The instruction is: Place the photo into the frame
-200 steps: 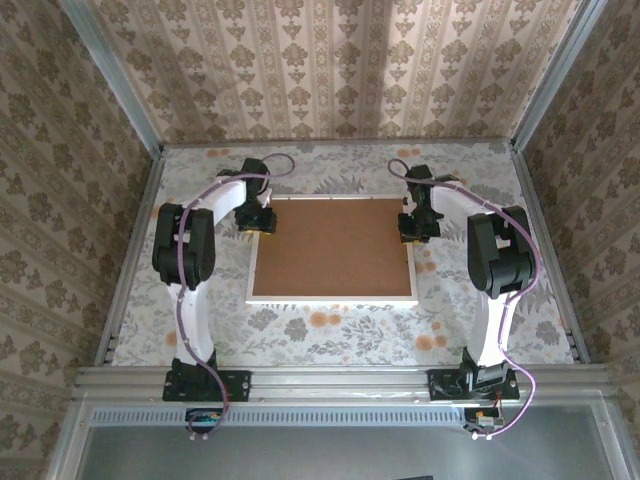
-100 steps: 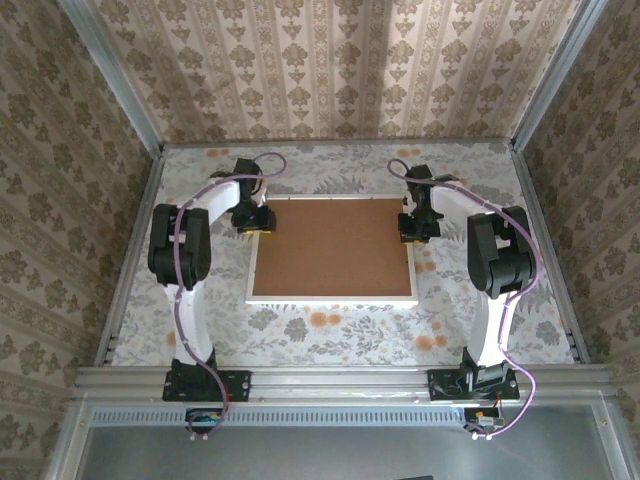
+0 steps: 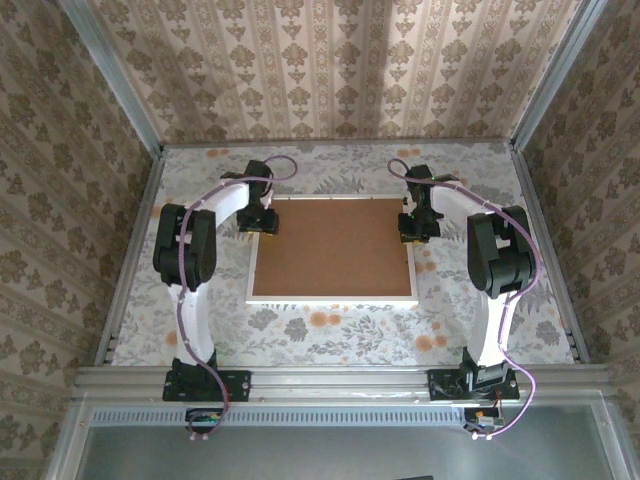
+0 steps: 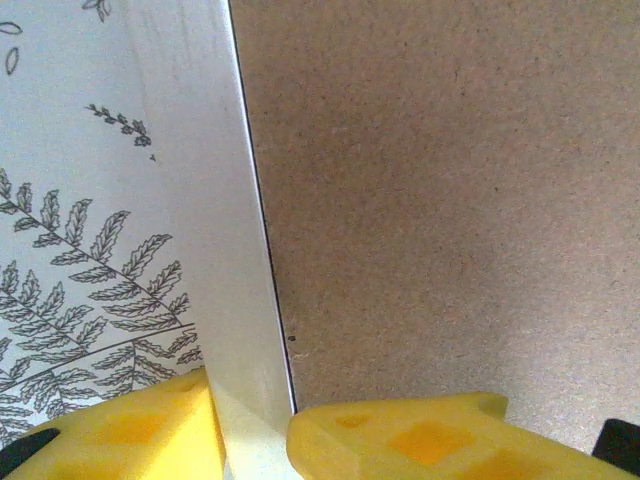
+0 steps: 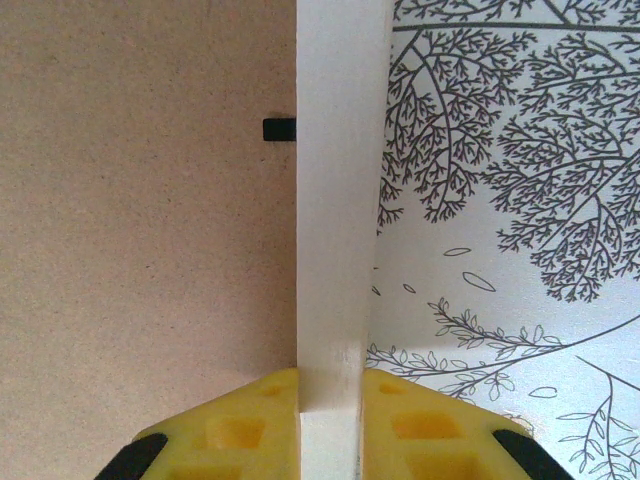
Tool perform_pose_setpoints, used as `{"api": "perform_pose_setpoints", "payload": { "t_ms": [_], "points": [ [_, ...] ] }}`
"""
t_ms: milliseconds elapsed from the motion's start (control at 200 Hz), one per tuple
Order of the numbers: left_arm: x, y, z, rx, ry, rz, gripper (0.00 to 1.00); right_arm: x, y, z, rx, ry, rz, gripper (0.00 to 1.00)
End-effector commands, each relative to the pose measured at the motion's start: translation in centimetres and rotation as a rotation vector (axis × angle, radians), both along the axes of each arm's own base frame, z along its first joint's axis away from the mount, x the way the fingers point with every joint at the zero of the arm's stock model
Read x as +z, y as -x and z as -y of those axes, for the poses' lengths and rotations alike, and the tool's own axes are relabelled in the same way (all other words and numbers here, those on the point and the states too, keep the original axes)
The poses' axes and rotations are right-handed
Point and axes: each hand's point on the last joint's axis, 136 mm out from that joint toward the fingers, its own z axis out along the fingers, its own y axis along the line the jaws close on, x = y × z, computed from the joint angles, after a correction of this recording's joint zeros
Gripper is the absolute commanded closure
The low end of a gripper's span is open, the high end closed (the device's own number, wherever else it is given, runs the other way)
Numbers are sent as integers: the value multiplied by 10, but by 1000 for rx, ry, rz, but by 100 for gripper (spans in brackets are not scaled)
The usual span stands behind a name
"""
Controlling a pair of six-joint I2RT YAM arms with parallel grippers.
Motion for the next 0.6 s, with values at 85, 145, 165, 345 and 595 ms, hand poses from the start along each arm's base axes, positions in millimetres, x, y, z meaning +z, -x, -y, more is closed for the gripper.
{"api": "perform_pose_setpoints", "payload": {
  "t_ms": [85, 145, 165, 345, 595],
  "points": [
    [-27, 30, 32, -3, 213, -146, 45, -20, 12, -16, 53, -23, -66, 80],
    [-23, 28, 37, 23, 292, -143, 45, -20, 12, -16, 52, -23, -67, 80],
    [-22, 28, 39, 33, 323, -143, 45, -21, 12, -15, 51, -23, -68, 80],
    [-12, 22, 43, 86, 446, -124, 43, -20, 11, -16, 53, -24, -65, 80],
    [-10, 21, 29, 90, 375, -101, 42, -21, 11, -16, 52, -24, -68, 80]
  ]
}}
